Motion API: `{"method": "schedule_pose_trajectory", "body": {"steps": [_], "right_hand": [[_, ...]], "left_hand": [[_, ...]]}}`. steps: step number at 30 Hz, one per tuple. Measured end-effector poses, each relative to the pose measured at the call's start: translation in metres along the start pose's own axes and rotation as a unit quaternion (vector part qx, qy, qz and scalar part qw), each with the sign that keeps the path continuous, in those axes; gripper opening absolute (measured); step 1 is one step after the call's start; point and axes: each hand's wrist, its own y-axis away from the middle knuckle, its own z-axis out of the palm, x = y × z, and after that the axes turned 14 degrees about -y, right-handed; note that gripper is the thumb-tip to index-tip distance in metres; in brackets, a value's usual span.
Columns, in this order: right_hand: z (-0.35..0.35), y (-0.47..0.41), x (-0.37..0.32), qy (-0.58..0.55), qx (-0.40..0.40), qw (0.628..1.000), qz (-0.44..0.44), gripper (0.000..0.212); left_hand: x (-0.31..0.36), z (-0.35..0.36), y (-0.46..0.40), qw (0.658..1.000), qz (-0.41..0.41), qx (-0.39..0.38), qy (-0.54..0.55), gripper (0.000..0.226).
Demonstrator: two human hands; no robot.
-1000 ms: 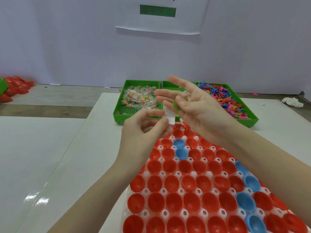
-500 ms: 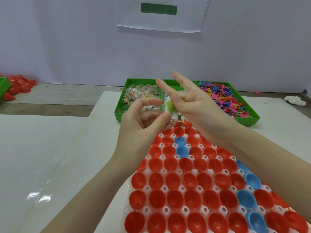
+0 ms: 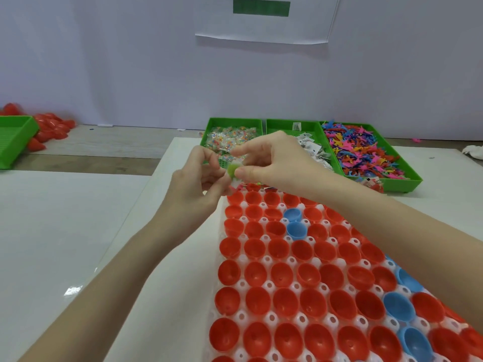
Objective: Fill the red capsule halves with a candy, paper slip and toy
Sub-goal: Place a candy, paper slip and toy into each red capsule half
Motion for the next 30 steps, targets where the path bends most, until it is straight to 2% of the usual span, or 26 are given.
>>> {"method": "schedule_pose_trajectory", "body": {"steps": [3,5,9,10,12,14,20,26,30], "right_hand": [[0.007,-0.006,0.008,0.066,-0.031,0.997,0.003,0.014],[0.012,-0.008,0.015,0.09,-0.047,0.995,0.012,0.013],[0.016,-0.004,0.032,0.139,-0.053,0.988,0.04,0.015],[0.016,-0.002,0.035,0.139,-0.054,0.988,0.044,0.015],[0.019,-0.001,0.039,0.143,-0.057,0.987,0.042,0.016],[0.023,0.0,0.042,0.146,-0.061,0.987,0.037,0.016],[0.03,0.0,0.044,0.167,-0.084,0.982,0.034,0.015],[0.037,-0.006,0.038,0.307,-0.146,0.94,-0.006,0.01],[0.042,-0.007,0.032,0.385,-0.174,0.905,-0.048,0.021]], "left_hand": [[-0.009,0.004,0.0,0.999,-0.044,0.003,0.014,0.032],[-0.014,0.008,0.002,0.996,-0.086,0.008,0.009,0.029],[-0.031,0.015,0.014,0.98,-0.191,0.021,-0.045,0.008],[-0.033,0.016,0.018,0.975,-0.215,0.004,-0.057,0.007],[-0.036,0.022,0.023,0.966,-0.243,-0.044,-0.074,0.021],[-0.036,0.027,0.024,0.964,-0.242,-0.063,-0.092,0.028],[-0.039,0.032,0.025,0.967,-0.221,-0.045,-0.118,0.031],[-0.039,0.034,0.027,0.965,-0.233,-0.035,-0.116,0.029],[-0.038,0.033,0.027,0.965,-0.217,-0.025,-0.147,0.026]]}}
